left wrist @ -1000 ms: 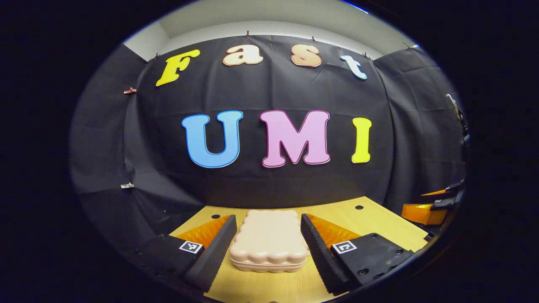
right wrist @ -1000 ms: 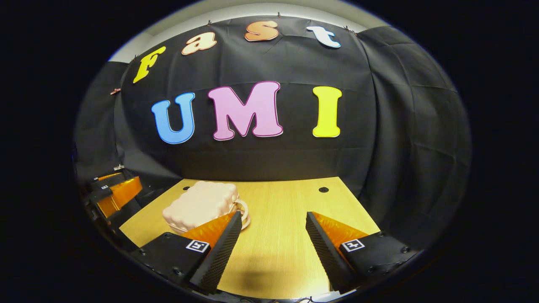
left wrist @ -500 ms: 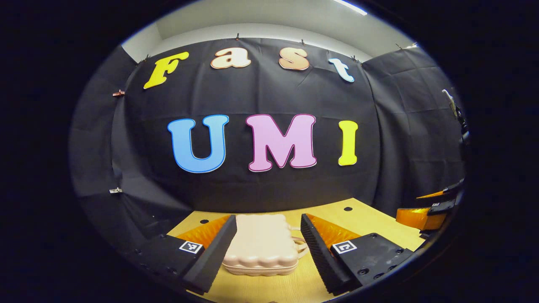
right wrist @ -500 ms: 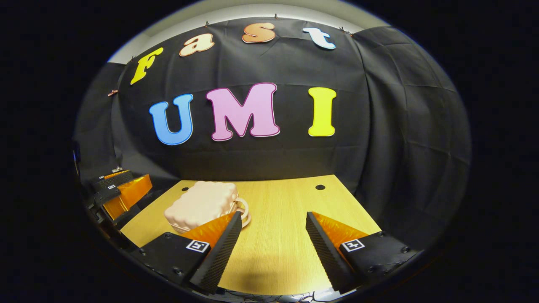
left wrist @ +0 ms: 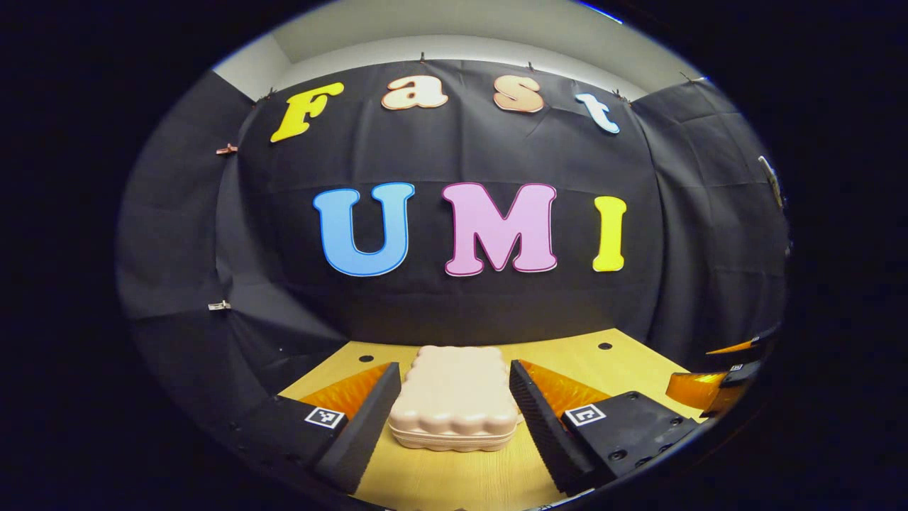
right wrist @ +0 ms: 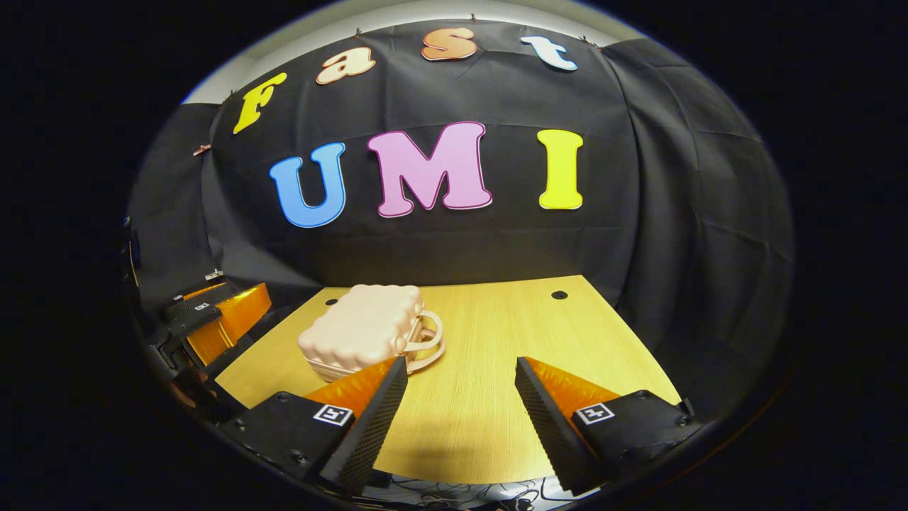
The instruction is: First open the suitcase, pack the skin care products into it, and then close the suitcase.
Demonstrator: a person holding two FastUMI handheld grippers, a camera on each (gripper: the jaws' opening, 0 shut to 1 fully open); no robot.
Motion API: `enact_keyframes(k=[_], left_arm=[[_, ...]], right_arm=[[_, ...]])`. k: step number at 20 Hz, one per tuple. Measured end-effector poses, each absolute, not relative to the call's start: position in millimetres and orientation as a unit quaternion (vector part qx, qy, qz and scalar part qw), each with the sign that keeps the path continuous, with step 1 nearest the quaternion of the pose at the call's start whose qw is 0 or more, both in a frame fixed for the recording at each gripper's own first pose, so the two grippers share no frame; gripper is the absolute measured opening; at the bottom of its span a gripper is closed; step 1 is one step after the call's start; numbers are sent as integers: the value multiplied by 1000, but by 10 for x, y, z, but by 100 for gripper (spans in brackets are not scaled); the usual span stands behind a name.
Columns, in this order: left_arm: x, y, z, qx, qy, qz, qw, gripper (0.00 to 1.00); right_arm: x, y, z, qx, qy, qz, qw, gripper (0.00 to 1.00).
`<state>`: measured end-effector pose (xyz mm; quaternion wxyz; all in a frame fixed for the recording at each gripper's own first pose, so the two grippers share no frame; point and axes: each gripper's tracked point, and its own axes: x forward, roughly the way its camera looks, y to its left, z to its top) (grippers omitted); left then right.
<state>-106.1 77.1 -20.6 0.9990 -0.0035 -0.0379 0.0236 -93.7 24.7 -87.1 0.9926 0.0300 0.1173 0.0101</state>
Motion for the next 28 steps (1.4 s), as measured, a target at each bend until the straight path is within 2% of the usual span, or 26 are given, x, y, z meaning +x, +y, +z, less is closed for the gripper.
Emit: enact_keyframes(k=[7, 28], left_arm=[[-1139, 636, -351, -6, -23, -3, 1000, 97], [-1032, 480, -594, 10, 3, -22, 1000, 97]], right_arm=[[-962, 298, -944, 28, 125, 15, 992, 97], [-978, 169, -1058, 41, 138, -5, 990, 97]])
